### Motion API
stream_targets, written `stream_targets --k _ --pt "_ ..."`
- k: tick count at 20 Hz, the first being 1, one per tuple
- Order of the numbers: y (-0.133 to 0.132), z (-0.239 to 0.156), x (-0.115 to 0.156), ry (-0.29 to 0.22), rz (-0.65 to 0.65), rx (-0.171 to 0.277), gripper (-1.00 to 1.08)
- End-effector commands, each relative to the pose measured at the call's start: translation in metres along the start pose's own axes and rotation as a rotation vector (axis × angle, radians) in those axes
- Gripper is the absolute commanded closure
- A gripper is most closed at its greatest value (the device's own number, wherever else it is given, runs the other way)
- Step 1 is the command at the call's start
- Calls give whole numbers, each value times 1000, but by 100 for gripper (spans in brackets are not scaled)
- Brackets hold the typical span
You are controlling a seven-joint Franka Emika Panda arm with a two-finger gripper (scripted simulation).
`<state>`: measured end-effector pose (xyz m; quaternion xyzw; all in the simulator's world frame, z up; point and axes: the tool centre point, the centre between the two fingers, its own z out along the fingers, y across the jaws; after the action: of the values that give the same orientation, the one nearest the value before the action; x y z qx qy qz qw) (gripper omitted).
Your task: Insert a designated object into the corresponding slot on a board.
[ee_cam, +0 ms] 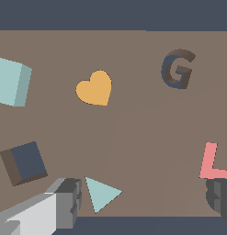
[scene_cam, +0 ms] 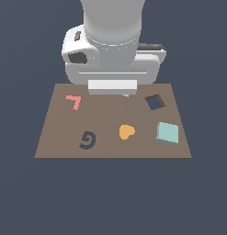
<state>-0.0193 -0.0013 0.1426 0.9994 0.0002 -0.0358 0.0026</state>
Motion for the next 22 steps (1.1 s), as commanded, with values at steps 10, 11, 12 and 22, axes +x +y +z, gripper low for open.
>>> stream_targets --k 10,11,12,22 --pt "-19 9 6 7 25 2 -92" --pt "-24 11 8 9 31 2 -92" --pt "-29 14 10 10 38 3 -92" --pt "-98 46 41 36 131 9 -92"
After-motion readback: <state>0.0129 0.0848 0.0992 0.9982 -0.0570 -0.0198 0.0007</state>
